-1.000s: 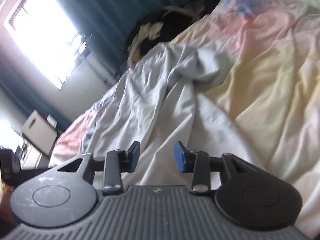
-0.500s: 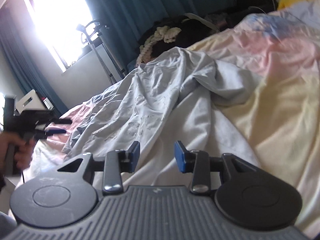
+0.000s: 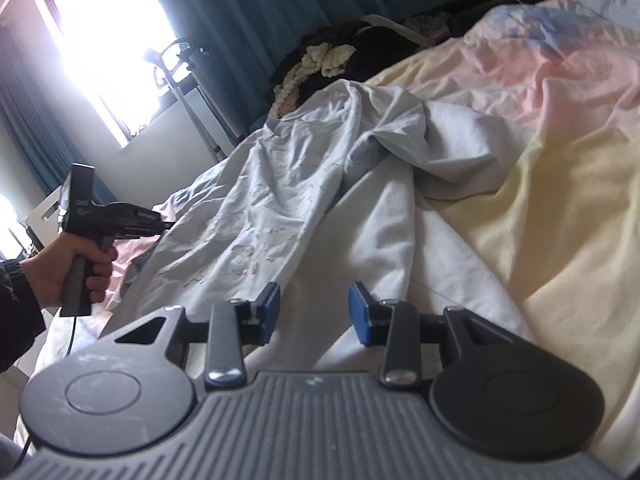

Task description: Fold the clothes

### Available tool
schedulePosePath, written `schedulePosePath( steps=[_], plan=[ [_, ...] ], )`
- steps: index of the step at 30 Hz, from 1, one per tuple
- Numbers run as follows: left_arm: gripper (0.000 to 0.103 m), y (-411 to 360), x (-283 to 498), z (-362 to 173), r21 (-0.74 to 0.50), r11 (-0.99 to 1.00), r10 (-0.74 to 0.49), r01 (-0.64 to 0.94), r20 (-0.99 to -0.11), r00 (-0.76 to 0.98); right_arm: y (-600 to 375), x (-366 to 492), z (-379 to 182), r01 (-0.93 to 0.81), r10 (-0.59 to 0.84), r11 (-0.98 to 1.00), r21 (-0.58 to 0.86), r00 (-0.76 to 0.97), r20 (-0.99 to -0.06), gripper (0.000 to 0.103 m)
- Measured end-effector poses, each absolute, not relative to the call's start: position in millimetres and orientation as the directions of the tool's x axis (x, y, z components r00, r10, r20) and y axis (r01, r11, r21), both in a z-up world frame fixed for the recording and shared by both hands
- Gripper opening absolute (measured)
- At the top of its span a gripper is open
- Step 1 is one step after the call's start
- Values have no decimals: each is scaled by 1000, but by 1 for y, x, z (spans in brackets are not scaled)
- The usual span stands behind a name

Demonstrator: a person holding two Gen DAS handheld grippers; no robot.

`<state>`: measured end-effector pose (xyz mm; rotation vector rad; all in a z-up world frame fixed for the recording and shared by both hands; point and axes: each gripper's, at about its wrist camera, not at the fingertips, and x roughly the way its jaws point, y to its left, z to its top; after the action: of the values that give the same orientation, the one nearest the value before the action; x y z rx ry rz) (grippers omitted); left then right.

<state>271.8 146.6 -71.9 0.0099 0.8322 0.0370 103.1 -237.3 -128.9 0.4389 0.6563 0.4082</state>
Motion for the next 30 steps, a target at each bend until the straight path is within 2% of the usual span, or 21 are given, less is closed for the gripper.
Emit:
schedulePosePath(
  steps=[4,9,12,14,17,21,23,24,26,30],
  plan=[
    [2,158,280,-42,65,997,66,-27,-727,684,-235,106,-133,-215,491,830,515,720,-490,40],
    [2,185,311,3,156,984,174,-89,-700,693,-224,112,-136,-234,489,839,492,720,-492,40],
    [2,198,337,11,230,963,264,-143,-681,683,-218,116,-140,-250,489,846,471,716,-498,40],
    [2,205,351,4,233,960,277,-158,-686,673,-217,119,-142,-255,489,848,465,715,-500,40],
    [7,211,358,-15,175,971,241,-165,-698,674,-216,123,-146,-260,491,848,462,715,-498,39],
    [21,221,350,-31,39,984,147,-173,-724,674,-216,125,-149,-262,493,846,465,715,-495,39],
    [39,232,336,-29,-41,980,111,-197,-708,697,-217,126,-150,-261,494,845,467,715,-494,39],
    [51,238,324,-26,-80,975,96,-208,-693,714,-217,126,-150,-261,495,844,468,715,-494,39],
    [51,248,301,-22,-132,966,80,-222,-665,743,-217,126,-149,-257,495,843,473,716,-493,40],
    [51,274,251,-29,-257,915,65,-310,-665,744,-218,125,-148,-248,496,839,484,714,-494,40]
  ],
)
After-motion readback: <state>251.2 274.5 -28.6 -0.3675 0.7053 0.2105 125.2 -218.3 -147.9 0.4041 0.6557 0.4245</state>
